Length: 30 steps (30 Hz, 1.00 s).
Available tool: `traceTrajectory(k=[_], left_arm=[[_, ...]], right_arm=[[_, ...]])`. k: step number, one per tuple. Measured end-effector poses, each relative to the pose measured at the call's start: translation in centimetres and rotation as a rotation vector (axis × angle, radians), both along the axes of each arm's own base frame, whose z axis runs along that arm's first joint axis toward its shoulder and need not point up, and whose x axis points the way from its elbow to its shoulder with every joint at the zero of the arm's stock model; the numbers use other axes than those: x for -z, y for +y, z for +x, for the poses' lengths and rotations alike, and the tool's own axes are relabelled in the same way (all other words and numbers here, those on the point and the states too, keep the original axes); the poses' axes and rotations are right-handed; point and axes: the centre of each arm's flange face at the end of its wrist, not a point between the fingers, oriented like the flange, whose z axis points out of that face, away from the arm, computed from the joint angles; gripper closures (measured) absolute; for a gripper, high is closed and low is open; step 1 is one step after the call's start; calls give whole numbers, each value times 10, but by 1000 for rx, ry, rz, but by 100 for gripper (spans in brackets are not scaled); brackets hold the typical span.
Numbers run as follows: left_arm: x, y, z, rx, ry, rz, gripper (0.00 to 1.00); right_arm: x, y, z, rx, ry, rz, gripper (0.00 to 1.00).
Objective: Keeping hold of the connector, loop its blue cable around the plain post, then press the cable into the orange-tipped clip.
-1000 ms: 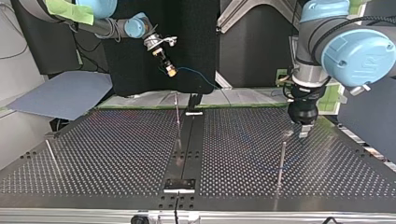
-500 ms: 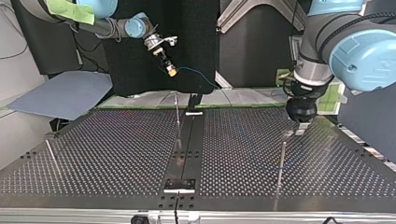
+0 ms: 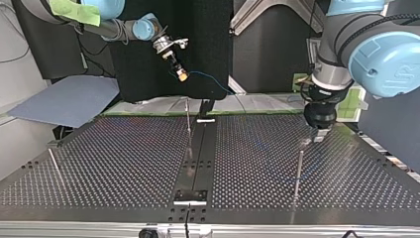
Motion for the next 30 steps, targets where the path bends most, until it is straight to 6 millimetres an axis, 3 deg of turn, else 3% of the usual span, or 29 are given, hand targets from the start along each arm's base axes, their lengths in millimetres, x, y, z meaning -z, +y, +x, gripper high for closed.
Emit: traceTrajectory(k=[13, 30], left_arm=[[-1, 9, -2, -107, -4, 26, 0], [-1, 8, -3, -113, -5, 30, 0]], right_arm=[[0, 1, 1, -2, 0, 0, 100], [0, 1, 2, -4, -1, -3, 100]])
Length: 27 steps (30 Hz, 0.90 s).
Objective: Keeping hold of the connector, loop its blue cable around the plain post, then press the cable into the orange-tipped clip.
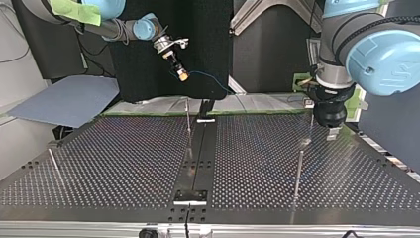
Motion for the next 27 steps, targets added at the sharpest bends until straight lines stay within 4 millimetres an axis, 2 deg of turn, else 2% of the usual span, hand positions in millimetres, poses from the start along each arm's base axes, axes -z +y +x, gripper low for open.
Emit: traceTrajectory(k=[17, 27], left_arm=[[-1, -4, 0, 20, -8, 1, 0], [-11, -25, 0, 143, -104, -1, 0]], right_arm=[[0, 0, 1, -2, 0, 1, 100], [0, 1, 3, -6, 0, 1, 100]])
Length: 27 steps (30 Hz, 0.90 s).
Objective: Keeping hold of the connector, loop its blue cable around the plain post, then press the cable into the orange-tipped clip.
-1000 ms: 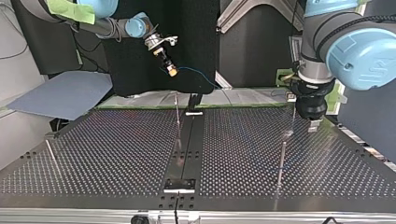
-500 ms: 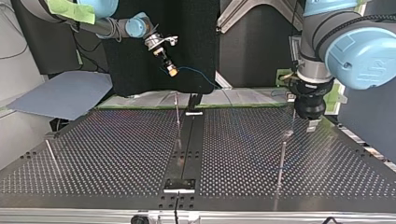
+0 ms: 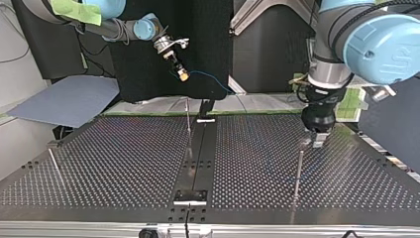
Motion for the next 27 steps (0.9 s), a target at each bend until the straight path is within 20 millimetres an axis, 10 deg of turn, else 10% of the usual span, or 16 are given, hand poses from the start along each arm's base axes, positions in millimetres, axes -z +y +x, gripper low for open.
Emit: traceTrajectory(k=[27], left_arm=[[95, -61, 35, 136, -15, 103, 0]], right_arm=[[0, 2, 2, 2, 1, 0, 100]])
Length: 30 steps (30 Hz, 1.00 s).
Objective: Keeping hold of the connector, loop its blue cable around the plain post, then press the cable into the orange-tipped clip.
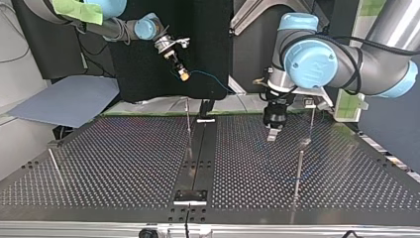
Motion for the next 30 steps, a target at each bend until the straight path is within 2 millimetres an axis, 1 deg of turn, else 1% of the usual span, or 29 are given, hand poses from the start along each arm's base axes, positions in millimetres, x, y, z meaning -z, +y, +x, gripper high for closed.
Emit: traceTrajectory(k=[6, 10, 14, 22, 26, 30], left_arm=[[9, -8, 9, -23, -34, 44, 0], [10, -12, 14, -31, -64, 75, 0], [5, -14, 18, -34, -106, 90, 0], [-14, -23, 30, -21, -202, 66, 0], [-17, -32, 41, -10, -240, 61, 0], [-20, -42, 57, -24, -280, 81, 0]], right_arm=[[0, 2, 2, -5, 1, 1, 100], [0, 3, 3, -9, -1, 0, 100], [0, 4, 5, -12, -2, -3, 100], [0, 7, 7, -18, -2, -4, 100], [0, 7, 8, -20, -2, -4, 100], [0, 8, 9, -22, -2, -4, 100]])
